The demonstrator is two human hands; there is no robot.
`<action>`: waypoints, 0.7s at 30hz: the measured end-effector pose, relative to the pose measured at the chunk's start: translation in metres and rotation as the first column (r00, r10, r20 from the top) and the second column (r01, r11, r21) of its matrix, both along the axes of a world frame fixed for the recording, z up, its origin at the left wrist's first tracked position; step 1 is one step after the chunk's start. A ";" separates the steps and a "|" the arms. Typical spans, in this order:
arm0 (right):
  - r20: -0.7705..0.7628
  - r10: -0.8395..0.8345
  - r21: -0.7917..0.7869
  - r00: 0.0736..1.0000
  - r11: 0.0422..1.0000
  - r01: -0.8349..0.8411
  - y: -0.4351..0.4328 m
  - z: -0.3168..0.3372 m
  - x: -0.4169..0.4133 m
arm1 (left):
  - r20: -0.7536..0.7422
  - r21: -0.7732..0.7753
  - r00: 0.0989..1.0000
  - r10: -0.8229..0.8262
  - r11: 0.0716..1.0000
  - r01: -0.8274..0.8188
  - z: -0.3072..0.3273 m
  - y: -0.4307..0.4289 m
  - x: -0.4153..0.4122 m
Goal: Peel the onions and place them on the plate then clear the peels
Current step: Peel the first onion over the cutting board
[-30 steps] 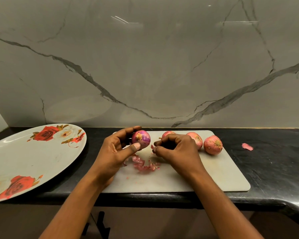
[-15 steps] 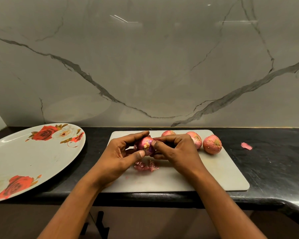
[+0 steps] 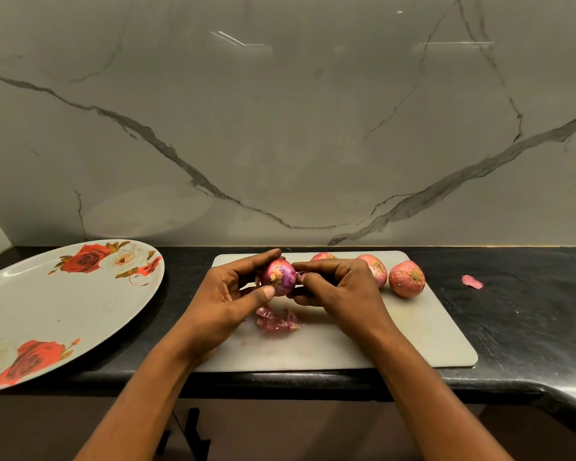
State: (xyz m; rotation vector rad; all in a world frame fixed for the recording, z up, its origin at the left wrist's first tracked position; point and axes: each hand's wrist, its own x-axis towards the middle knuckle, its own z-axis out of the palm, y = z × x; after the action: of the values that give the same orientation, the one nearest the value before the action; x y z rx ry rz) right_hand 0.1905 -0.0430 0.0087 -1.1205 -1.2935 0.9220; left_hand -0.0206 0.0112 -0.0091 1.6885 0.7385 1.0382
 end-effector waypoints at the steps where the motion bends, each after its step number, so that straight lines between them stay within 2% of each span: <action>1: -0.012 -0.001 0.000 1.000 1.000 0.001 0.000 0.001 0.000 | 0.000 -0.002 1.000 0.008 1.000 -0.008 0.000 0.000 0.001; 21: -0.002 0.006 0.004 1.000 1.000 -0.006 0.000 0.000 0.002 | -0.010 -0.008 1.000 0.005 1.000 -0.005 0.000 -0.001 -0.001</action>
State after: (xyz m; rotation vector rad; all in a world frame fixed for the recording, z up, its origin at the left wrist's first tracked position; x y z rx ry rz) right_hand 0.1927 -0.0426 0.0087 -1.1126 -1.2971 0.9246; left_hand -0.0217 0.0102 -0.0088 1.6872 0.7525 1.0294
